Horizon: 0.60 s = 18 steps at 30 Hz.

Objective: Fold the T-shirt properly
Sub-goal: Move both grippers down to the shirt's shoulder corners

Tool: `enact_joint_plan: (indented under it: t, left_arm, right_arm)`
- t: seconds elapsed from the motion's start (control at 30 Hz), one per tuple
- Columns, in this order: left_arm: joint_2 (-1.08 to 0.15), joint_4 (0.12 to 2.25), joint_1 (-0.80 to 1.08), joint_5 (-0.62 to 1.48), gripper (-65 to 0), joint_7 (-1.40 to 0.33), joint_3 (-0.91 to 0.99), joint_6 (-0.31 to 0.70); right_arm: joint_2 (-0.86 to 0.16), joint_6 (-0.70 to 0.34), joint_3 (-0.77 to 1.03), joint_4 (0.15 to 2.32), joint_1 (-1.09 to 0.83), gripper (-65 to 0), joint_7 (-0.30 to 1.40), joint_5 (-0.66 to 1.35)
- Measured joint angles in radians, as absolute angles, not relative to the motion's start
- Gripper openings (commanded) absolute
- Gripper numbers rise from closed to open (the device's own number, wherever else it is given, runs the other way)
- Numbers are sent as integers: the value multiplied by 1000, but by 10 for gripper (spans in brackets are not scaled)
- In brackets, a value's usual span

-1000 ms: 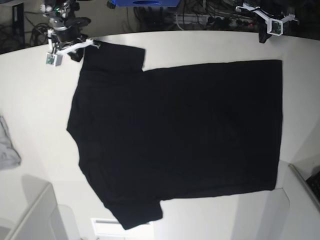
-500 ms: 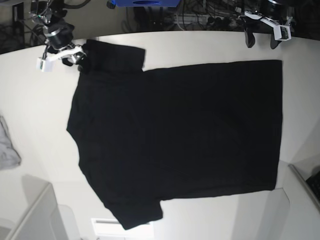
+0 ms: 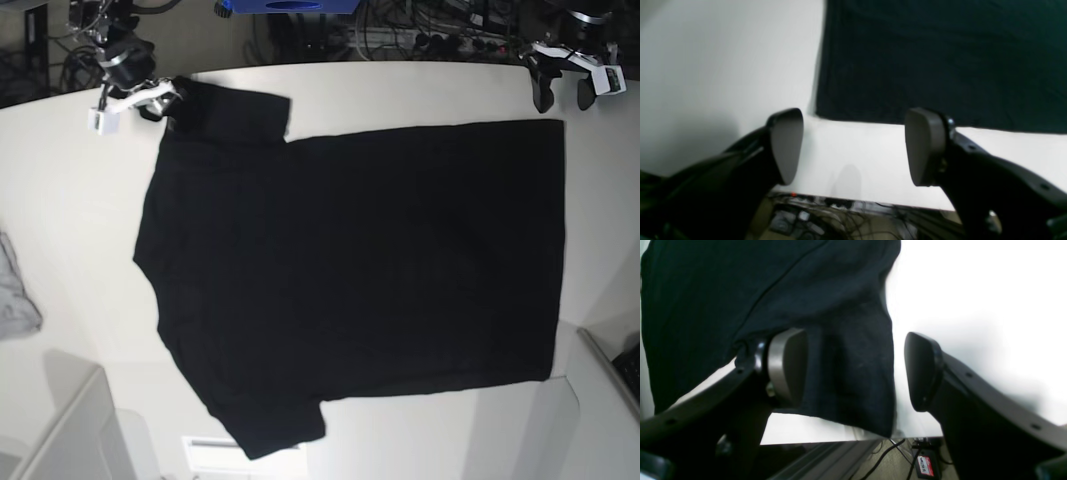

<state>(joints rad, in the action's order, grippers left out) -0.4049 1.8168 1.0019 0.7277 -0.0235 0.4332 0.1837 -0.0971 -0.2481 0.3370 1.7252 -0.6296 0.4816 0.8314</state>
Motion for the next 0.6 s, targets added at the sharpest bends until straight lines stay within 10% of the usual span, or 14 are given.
enact_joint_plan:
  t: [0.33, 0.6]
  left_arm:
    - [-344, 1637, 862, 976, -201, -319, 683, 396]
    - [-210, 1657, 733, 762, -201, -513, 869, 503]
  right_arm:
    - [-99, -270, 321, 1693, -636, -239, 445, 846]
    - [-97, -274, 257, 1694, -650, -240, 425, 854]
